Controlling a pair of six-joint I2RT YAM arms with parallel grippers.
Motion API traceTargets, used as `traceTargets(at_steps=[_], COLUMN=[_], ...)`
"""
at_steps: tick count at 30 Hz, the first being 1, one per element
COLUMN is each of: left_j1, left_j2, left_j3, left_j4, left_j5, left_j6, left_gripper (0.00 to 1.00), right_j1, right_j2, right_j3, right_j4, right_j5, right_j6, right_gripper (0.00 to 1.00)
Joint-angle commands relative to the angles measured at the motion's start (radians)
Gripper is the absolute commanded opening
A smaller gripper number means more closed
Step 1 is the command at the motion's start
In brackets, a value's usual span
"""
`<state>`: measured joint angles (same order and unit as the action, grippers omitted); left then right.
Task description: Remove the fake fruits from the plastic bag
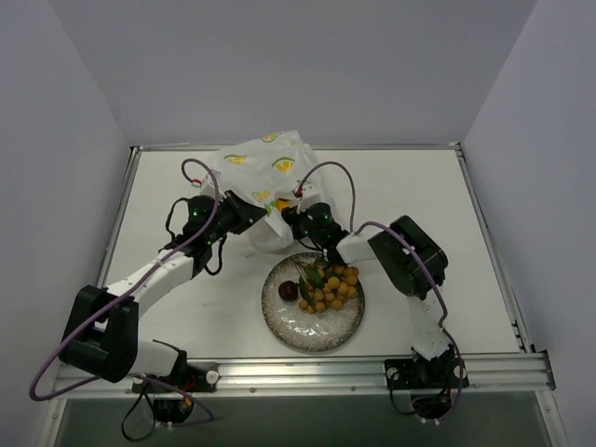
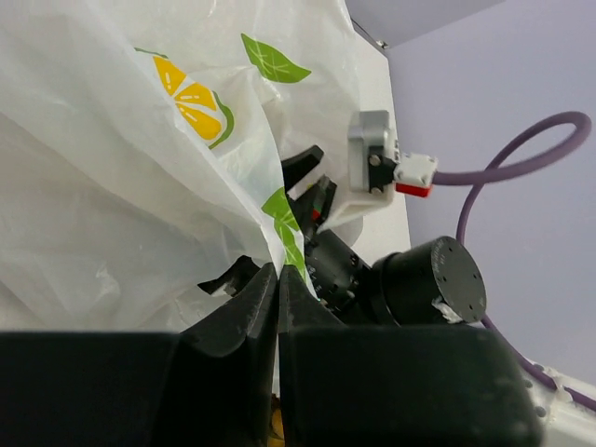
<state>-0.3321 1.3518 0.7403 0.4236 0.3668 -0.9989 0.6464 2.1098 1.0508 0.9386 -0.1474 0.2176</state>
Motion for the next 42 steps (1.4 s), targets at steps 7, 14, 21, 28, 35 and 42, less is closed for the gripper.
traceTargets(at_steps=[7, 14, 21, 28, 35, 42], left_j1=[0.010, 0.016, 0.025, 0.039, 0.059, 0.061], left_j2=[-0.092, -0.094, -0.065, -0.083, -0.077, -0.085], left_j3=[0.018, 0.030, 0.014, 0.013, 0.031, 0.036], left_j4=[0.003, 0.015, 0.079, 0.081, 0.116, 0.100], left_j5=[-0.026, -0.014, 0.029, 0.046, 0.083, 0.084], left_j6=[0.023, 0.009, -0.037, -0.041, -0.064, -0.047], left_gripper=[0.02, 0.02, 0.02, 0.02, 0.02, 0.02], right_j1=[0.045, 0.139, 0.156, 0.176, 0.361, 0.731], right_j2=[-0.311, -0.494, -0.622, -0.747, -1.022, -1.099], right_j3=[-0.207, -0.359, -0.327, -0.314, -0.454, -0.488], right_j4=[0.140, 0.023, -0.104, -0.323, -0.618, -0.782], right_j5=[0.084, 0.230, 0.321, 0.385, 0.430, 0.549], right_j6=[0.046, 0.055, 0.017, 0.052, 0.147, 0.337], right_gripper=[0.23, 0.22, 0.22, 0.22, 0.22, 0.23])
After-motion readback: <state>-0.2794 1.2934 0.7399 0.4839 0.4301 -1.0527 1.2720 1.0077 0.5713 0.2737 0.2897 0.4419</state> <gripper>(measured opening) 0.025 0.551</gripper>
